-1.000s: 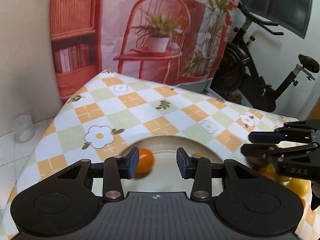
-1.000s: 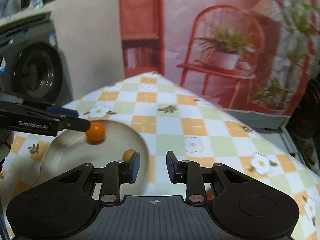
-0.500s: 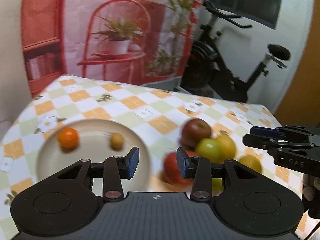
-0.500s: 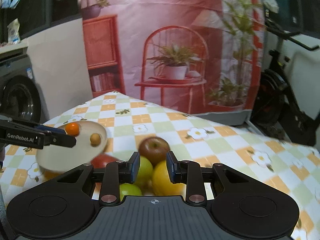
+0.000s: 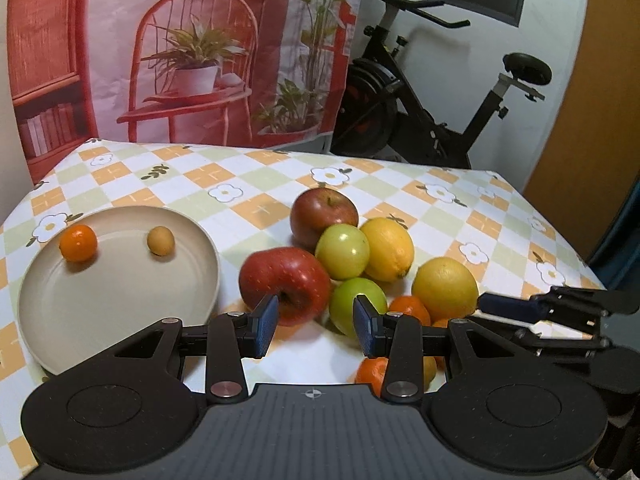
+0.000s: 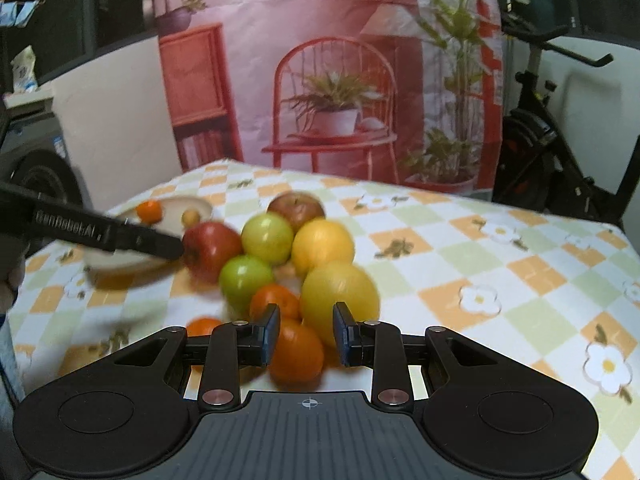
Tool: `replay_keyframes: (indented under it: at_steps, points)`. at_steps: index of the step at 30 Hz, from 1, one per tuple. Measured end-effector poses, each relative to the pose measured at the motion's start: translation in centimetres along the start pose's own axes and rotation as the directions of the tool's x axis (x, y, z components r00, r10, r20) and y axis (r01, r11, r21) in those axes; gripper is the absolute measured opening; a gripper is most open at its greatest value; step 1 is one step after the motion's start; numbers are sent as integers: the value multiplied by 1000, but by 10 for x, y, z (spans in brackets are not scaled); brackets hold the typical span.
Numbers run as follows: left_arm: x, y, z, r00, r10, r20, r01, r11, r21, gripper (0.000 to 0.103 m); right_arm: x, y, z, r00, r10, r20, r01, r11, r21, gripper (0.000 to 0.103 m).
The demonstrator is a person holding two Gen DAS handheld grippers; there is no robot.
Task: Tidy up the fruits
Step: 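Withdraw both open grippers from the plate back toward the fruit pile, then grasp a tangerine with the left gripper while the right gripper grasps another tangerine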
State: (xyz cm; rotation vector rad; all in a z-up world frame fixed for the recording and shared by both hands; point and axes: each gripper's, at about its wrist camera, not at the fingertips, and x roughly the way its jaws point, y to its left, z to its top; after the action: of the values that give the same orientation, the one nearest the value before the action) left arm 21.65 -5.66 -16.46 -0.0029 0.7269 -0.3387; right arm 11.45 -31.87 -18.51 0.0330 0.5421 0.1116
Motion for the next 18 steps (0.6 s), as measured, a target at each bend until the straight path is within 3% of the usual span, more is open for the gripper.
replay_keyframes:
  at_steps: [18]
  points:
    - [7,-10,-11,999,-13,-43,14,1000,14,43,14,-1,-14,996,90,-26,-90,996,15,35]
